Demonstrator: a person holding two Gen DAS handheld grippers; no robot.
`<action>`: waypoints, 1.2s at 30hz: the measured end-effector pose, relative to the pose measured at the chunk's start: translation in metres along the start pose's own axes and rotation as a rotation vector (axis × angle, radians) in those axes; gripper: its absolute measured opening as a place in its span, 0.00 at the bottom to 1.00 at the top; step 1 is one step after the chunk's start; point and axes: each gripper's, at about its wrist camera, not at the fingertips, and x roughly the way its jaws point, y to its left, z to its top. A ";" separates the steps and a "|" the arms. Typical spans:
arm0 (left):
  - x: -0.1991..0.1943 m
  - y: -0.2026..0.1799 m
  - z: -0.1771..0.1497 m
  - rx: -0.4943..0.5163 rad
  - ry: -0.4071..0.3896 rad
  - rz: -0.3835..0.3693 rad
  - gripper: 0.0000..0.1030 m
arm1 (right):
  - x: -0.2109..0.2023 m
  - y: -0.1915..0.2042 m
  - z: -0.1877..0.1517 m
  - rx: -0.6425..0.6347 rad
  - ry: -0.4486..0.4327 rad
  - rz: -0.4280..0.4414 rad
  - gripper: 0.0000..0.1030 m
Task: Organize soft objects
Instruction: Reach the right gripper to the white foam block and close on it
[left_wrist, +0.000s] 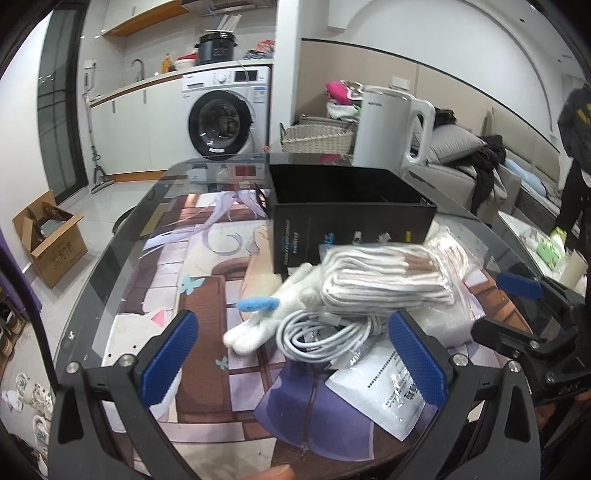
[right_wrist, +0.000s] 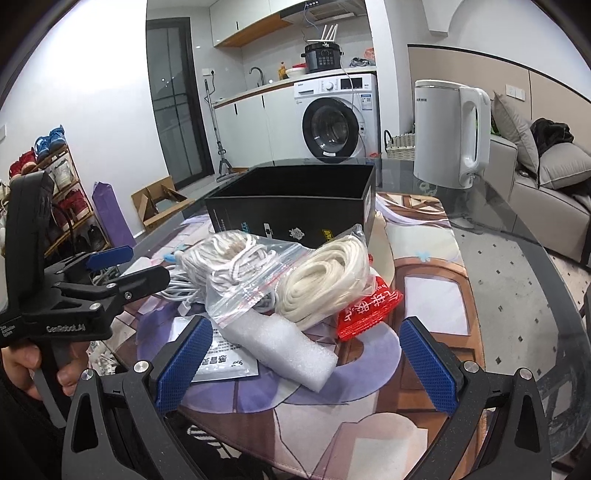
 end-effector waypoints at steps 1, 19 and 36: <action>0.000 -0.001 0.000 0.004 0.004 0.001 1.00 | 0.003 0.000 -0.001 0.003 0.010 0.004 1.00; -0.001 0.020 0.007 -0.051 -0.010 -0.027 1.00 | 0.046 0.035 -0.008 0.070 0.060 -0.059 1.00; 0.001 0.011 0.006 -0.041 -0.004 -0.016 1.00 | 0.031 0.020 -0.017 0.087 0.043 -0.110 0.87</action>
